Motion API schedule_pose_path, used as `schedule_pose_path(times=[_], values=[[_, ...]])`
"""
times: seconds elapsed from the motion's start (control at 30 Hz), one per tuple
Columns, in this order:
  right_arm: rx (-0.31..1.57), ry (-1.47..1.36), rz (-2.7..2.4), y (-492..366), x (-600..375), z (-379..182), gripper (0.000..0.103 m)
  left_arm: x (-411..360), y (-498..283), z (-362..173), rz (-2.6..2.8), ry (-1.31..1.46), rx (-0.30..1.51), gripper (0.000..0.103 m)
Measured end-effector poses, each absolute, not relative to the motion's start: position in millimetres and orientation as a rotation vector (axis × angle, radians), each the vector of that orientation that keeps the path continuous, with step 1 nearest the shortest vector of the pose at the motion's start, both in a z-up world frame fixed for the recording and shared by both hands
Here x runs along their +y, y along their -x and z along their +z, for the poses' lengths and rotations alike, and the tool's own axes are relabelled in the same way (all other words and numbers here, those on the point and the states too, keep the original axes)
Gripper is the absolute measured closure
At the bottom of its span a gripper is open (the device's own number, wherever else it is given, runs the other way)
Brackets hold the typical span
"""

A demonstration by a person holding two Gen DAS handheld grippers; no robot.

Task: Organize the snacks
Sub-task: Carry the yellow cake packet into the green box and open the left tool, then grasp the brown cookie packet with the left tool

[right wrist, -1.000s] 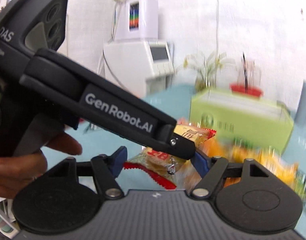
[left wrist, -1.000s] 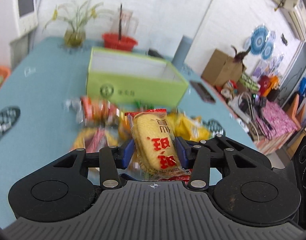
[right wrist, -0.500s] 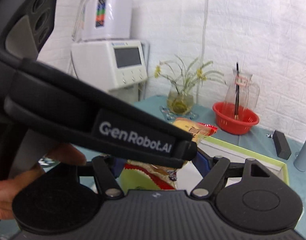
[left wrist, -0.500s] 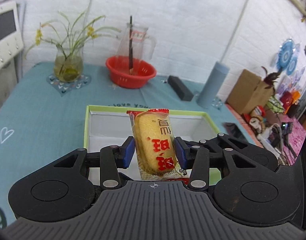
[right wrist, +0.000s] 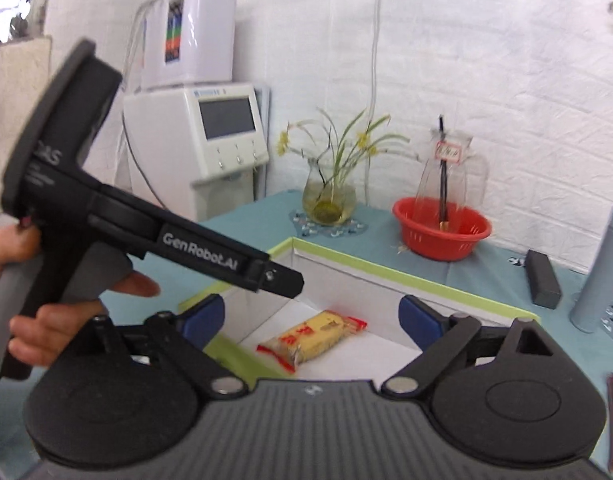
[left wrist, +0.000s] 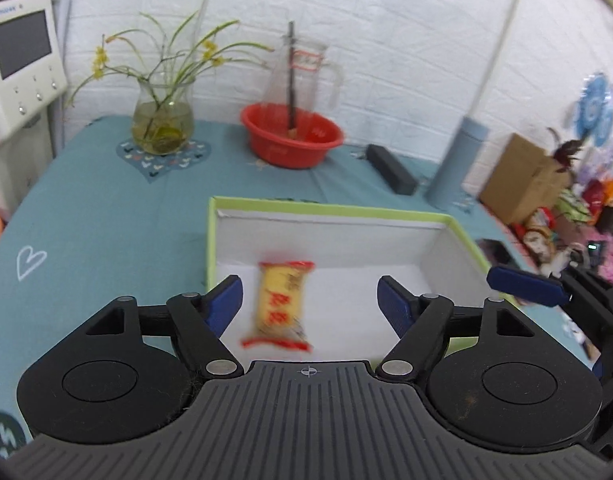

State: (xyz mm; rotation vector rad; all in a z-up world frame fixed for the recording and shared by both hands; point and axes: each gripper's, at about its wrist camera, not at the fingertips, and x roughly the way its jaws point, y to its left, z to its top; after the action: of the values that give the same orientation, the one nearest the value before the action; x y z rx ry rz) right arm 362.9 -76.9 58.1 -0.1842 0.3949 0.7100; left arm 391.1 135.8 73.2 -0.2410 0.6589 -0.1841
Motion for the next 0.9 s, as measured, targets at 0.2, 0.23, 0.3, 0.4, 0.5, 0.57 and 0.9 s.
schedule_pose_path(times=[0.2,0.23,0.3,0.4,0.5,0.57,0.9], values=[[0.378,0.145,0.653,-256,-123,48,0.010,110,-299,68,-0.294,0.276,0.638,0.036],[0.389,0.132,0.643,-240,-129,43,0.010,106,-285,65,-0.312,0.285,0.643,0.036],[0.423,0.090,0.624,-208,-140,32,0.010,100,-259,58,-0.336,0.302,0.655,0.036],[0.505,0.034,0.610,-170,-151,11,0.010,94,-221,44,-0.358,0.329,0.694,0.037],[0.584,-0.004,0.623,-152,-151,-9,0.010,87,-196,25,-0.386,0.357,0.776,0.039],[0.607,-0.013,0.637,-145,-148,-20,0.010,82,-193,11,-0.411,0.394,0.842,0.044],[0.621,0.099,0.656,-163,-121,-48,0.016,57,-211,-23,-0.441,0.444,0.969,0.056]])
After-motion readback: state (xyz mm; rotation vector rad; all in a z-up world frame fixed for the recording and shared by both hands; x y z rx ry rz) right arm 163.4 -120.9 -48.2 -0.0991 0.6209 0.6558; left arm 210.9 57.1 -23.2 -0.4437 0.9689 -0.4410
